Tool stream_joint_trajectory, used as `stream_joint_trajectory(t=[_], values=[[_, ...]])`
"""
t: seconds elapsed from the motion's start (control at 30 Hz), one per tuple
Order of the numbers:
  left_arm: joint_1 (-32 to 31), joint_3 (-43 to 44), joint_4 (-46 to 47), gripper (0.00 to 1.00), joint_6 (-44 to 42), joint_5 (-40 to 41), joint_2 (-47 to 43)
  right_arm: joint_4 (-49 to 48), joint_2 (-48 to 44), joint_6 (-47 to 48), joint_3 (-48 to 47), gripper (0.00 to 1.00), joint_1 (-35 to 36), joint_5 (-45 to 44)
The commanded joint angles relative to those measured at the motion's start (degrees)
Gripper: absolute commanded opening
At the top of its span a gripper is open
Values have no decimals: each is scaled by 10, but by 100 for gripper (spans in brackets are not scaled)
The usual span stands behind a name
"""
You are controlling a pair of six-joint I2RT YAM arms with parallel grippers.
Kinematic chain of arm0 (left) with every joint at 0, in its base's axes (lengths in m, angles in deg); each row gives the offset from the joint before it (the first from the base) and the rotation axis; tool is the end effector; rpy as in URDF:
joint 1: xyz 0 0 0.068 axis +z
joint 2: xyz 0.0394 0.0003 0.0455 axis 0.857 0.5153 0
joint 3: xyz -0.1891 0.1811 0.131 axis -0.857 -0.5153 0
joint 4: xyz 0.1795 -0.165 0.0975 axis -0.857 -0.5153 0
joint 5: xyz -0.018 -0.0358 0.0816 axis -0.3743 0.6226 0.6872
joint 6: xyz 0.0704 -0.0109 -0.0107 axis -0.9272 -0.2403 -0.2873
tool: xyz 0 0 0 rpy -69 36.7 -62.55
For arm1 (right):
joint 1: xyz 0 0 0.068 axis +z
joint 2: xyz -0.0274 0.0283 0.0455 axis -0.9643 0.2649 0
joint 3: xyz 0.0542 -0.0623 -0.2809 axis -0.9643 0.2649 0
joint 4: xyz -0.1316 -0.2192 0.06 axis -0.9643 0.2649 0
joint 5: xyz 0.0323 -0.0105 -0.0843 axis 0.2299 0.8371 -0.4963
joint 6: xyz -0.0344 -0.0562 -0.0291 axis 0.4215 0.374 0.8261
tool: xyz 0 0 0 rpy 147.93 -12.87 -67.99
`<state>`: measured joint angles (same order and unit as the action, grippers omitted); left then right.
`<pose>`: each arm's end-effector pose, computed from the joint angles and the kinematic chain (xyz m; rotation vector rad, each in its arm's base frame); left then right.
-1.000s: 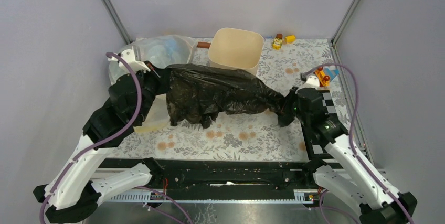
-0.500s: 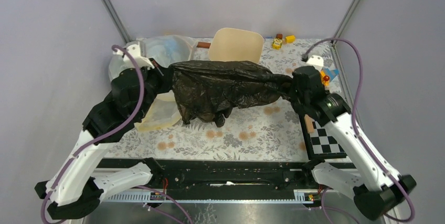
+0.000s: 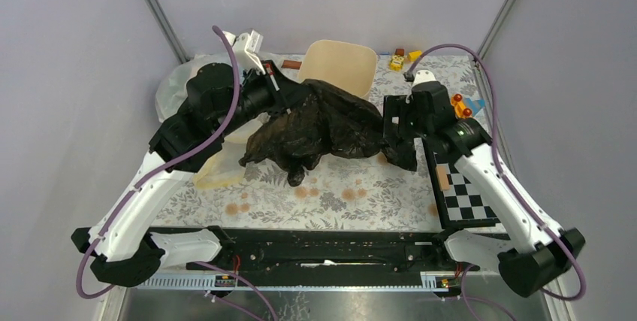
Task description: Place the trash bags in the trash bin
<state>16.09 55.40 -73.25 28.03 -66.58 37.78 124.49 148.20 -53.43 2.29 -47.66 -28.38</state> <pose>0.1657 -0.1536 0.5146 0.1203 1.8320 -0.9864 0.2398 0.1100 0.3699 -0.1233 2.1704 0.2211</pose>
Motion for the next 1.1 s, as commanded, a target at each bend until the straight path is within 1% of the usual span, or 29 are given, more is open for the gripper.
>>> stream_joint_trajectory(t=[0.0,0.07,0.13,0.23,0.3,0.47,0.53,0.6,0.7,0.8,0.87,0.93,1.07], values=[[1,31,60,0,26,-58,17,-26,-89,48,-15,97,-1,145],[1,27,69,0,36,-59,27,-38,-116,52,-12,98,-1,216],[1,21,86,0,47,-72,37,-49,-133,48,-15,91,-1,275],[2,-1,133,0,60,-93,46,-88,-168,26,-2,89,0,292],[1,-18,161,0,73,-86,47,-103,-183,22,4,87,0,301],[1,-27,189,0,102,-76,60,-147,-180,-22,15,88,5,385],[1,-42,206,0,118,-76,60,-175,-182,-39,36,88,25,378],[1,-66,232,0,135,-72,56,-203,-182,-50,62,89,67,331],[1,-117,288,0,161,-60,38,-254,-173,-66,103,90,166,211],[1,-144,310,0,176,-35,27,-299,-151,-78,129,95,267,70],[1,-163,319,0,190,-21,21,-321,-130,-76,135,98,320,-23],[1,-188,336,0,206,-10,12,-345,-106,-76,135,100,353,-88],[1,-227,354,0,228,-4,-1,-397,-50,-87,123,100,386,-164]])
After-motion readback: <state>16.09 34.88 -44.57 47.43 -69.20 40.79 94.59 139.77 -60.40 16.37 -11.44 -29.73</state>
